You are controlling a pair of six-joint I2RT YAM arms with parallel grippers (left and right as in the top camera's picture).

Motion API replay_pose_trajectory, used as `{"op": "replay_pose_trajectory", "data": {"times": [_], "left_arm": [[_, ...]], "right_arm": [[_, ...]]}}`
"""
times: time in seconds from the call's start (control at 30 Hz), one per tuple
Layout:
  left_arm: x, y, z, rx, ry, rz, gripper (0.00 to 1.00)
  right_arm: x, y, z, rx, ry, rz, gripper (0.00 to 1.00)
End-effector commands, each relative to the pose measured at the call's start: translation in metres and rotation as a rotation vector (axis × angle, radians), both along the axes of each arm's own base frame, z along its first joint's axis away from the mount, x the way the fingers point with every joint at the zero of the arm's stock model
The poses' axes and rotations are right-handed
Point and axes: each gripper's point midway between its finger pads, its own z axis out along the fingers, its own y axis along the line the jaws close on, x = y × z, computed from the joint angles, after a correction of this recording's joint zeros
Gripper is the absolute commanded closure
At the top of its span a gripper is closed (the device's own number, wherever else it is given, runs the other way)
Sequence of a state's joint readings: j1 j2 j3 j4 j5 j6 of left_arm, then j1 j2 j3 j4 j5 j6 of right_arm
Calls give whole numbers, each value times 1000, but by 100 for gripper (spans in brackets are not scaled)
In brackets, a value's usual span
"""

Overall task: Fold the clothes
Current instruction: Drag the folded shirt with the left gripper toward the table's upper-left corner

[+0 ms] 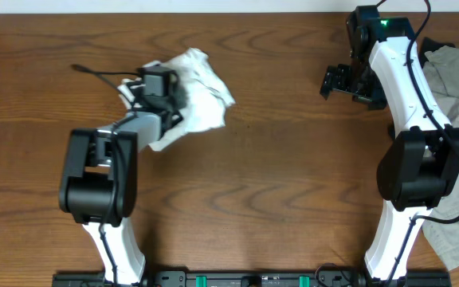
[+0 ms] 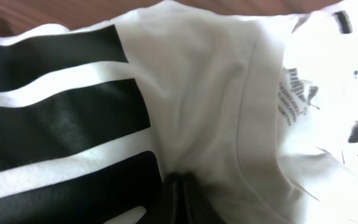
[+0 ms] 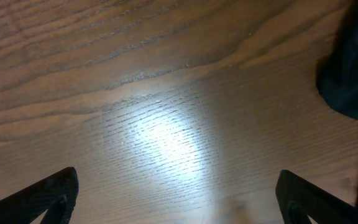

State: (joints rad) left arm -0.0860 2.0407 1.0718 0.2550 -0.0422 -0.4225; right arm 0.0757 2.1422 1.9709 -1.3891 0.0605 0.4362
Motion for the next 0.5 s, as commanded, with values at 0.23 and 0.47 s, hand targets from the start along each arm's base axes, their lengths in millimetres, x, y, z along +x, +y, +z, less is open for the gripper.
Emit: {"op": "replay_pose_trajectory", "data": {"times": [0.23,0.47], "left_arm": [[8,100,-28,1,30,295,94],[48,113,-43,-2,88,337,94]], "right_arm": [[3,-3,7,-9,-23,-1,1],[3,-3,7,-9,-23,-1,1]]}}
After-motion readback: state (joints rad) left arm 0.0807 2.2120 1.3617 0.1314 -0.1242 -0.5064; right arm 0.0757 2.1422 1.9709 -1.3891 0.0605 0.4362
